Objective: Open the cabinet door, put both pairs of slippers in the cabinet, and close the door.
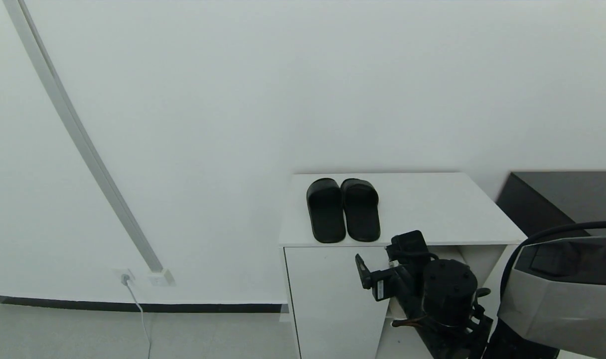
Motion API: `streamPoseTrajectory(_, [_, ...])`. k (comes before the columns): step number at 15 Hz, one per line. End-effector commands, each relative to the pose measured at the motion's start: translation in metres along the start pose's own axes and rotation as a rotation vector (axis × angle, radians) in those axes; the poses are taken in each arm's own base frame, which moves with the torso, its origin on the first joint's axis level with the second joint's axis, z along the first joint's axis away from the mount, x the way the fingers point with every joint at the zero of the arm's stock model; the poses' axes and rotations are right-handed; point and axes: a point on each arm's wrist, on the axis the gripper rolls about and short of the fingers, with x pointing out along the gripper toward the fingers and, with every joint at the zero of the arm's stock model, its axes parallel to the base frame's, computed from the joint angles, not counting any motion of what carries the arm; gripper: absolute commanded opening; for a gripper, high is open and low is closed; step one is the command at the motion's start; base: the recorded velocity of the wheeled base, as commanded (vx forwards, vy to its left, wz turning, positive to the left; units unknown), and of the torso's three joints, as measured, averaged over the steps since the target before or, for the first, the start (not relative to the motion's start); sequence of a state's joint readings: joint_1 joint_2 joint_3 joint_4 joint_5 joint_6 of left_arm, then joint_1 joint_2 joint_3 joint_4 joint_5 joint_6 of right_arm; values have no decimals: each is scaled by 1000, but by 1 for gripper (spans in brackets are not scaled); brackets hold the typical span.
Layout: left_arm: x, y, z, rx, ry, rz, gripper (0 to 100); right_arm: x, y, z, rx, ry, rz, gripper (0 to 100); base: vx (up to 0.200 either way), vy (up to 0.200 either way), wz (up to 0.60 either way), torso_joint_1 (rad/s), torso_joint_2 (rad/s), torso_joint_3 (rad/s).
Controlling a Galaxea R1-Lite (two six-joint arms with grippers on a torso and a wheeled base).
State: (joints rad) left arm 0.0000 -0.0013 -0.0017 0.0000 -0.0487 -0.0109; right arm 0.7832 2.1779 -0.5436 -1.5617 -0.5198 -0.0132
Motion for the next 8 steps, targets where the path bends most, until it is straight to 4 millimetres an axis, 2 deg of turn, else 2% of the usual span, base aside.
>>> streamPoseTrajectory(1, [0,0,0,0,1,0,0,-2,0,14,-1,-8,-9,100,0,0,0,0,0,0])
streamPoseTrajectory(2, [0,0,0,2,1,-2,0,1,1,25,-5,0,-12,100,0,0,0,0,0,0])
streamPoseTrajectory(5, [0,0,0,5,1,-2,0,10,3,89,7,-5,-29,100,0,0,0,0,0,0])
streamPoseTrajectory(7, [0,0,0,5,1,-2,0,20,9,121,74,24,-28,100,0,0,0,0,0,0])
streamPoseTrajectory(8, [0,0,0,3,1,-2,0,24,12,128,103,55,-29,100,0,0,0,0,0,0])
